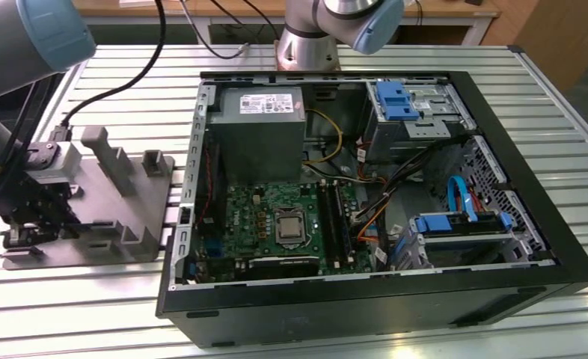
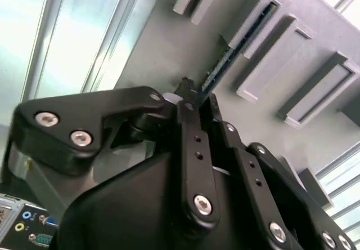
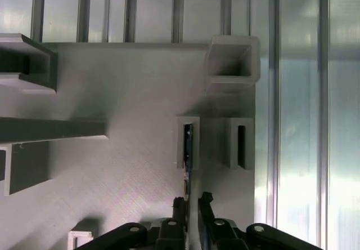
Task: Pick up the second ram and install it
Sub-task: 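Pick up the second ram and move it above second insertion slot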
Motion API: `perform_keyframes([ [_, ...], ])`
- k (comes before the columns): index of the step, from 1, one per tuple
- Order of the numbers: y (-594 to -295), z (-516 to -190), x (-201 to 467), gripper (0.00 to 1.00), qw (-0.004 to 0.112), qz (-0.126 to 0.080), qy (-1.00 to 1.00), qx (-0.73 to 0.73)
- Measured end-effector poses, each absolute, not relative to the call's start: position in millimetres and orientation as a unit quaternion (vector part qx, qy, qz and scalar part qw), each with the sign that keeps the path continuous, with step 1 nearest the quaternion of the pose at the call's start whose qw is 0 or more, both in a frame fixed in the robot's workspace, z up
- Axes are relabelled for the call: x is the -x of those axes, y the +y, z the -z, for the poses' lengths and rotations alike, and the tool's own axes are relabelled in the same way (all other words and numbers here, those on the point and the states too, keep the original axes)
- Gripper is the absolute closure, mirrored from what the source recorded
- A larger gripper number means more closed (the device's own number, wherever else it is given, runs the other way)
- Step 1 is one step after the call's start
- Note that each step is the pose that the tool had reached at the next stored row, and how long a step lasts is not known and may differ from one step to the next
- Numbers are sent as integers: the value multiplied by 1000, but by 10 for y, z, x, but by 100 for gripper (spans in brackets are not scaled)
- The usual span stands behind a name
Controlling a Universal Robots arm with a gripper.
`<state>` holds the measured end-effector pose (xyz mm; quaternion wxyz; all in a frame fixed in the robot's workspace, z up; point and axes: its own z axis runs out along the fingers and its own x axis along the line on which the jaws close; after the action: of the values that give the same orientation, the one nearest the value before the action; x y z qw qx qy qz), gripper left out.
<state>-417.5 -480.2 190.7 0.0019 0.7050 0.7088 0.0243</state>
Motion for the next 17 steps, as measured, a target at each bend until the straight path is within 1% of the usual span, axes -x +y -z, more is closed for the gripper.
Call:
perform_keyframes([
  [2, -4802, -1906, 4174, 84, 2, -24, 709, -705],
  [4, -4801, -1904, 4174, 86, 2, -24, 709, -705],
  [14, -4801, -1902, 4174, 86, 2, -24, 709, -705],
  [17, -4802, -2016, 4173, 86, 2, -24, 709, -705],
])
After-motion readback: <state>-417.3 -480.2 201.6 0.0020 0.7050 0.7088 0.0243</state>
